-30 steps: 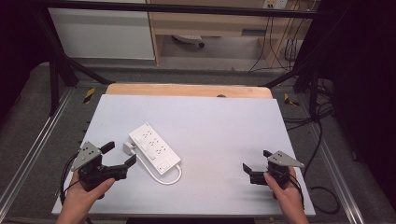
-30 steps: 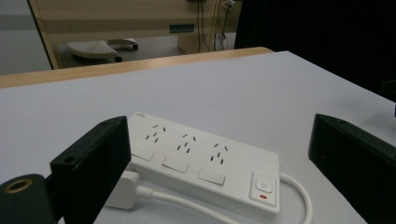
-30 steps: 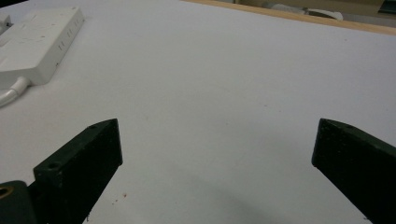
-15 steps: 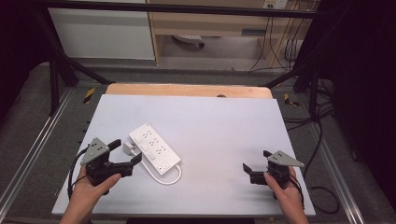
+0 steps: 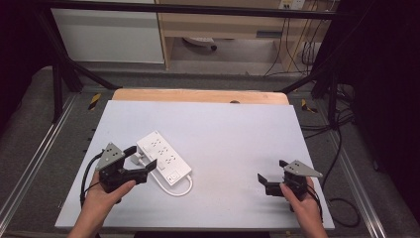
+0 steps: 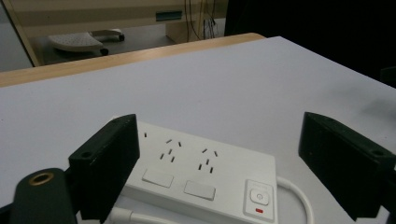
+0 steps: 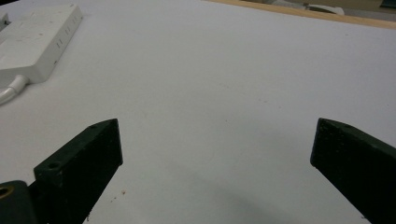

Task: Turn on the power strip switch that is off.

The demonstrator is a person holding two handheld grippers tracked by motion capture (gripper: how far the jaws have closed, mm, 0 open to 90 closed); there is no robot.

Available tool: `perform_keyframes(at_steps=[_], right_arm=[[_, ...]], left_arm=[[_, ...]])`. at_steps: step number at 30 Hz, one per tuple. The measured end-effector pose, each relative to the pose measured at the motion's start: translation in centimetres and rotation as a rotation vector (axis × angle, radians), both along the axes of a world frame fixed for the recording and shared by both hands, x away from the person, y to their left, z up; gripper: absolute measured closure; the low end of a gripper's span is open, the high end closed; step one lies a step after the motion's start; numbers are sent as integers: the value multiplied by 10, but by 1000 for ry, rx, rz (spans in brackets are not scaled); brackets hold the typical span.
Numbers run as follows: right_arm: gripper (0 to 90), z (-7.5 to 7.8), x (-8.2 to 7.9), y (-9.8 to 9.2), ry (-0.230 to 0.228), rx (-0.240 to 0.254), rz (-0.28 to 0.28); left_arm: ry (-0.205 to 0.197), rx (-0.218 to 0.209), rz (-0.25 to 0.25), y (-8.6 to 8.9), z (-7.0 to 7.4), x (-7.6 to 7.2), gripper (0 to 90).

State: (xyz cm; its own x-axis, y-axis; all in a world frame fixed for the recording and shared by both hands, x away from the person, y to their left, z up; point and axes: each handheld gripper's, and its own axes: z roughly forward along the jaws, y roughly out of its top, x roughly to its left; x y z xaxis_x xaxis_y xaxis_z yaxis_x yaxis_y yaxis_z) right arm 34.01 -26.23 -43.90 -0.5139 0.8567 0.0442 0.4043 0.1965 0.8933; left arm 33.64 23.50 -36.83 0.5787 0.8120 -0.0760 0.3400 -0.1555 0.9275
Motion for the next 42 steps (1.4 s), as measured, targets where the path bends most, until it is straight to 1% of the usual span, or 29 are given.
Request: perform_keyframes(at_steps=[3, 6, 7, 10, 11, 13, 14, 16, 20, 21, 24, 25, 28, 31, 34, 36, 40, 42], right_arm=[[28, 0, 0, 0, 1, 1, 1], [28, 0, 0, 0, 2, 2, 0], [28, 0, 0, 0, -1, -1, 2], [28, 0, 0, 0, -1, -1, 2], [28, 0, 0, 0, 1, 1, 1], [28, 0, 0, 0, 2, 1, 1], [28, 0, 0, 0, 2, 2, 1], [28, 0, 0, 0, 1, 0, 2], [28, 0, 0, 0, 1, 0, 1], [28, 0, 0, 0, 1, 0, 1], [28, 0, 0, 0, 2, 0, 1], [28, 0, 0, 0, 2, 0, 1], [28, 0, 0, 0, 2, 0, 1], [28, 0, 0, 0, 3, -2, 2], [28, 0, 0, 0, 3, -2, 4], [28, 0, 0, 0, 3, -3, 5], [28, 0, 0, 0, 2, -3, 6], [29, 0, 0, 0, 2, -2, 3]], left_arm=[[4, 0, -9, -2, 0, 1, 168], [4, 5, -14, -3, -1, 1, 216], [9, 13, -18, -4, -2, 1, 226], [14, 14, -26, -5, -3, 2, 248], [17, 25, -32, -5, -4, 2, 263], [22, 28, -37, -6, -7, 2, 279], [27, 29, -39, -7, -8, 2, 279], [40, 45, -45, -8, -11, 4, 310], [52, 52, -48, -8, -15, 6, 358], [54, 60, -50, -8, -16, 6, 371], [65, 64, -50, -7, -19, 7, 388], [73, 64, -48, -7, -21, 8, 406], [78, 69, -46, -5, -23, 9, 433], [95, 65, -42, -3, -27, 11, 458], [98, 78, -42, -3, -28, 13, 475], [100, 79, -43, -3, -29, 13, 493], [112, 83, -43, -2, -33, 16, 515], [121, 88, -45, -2, -36, 18, 540]])
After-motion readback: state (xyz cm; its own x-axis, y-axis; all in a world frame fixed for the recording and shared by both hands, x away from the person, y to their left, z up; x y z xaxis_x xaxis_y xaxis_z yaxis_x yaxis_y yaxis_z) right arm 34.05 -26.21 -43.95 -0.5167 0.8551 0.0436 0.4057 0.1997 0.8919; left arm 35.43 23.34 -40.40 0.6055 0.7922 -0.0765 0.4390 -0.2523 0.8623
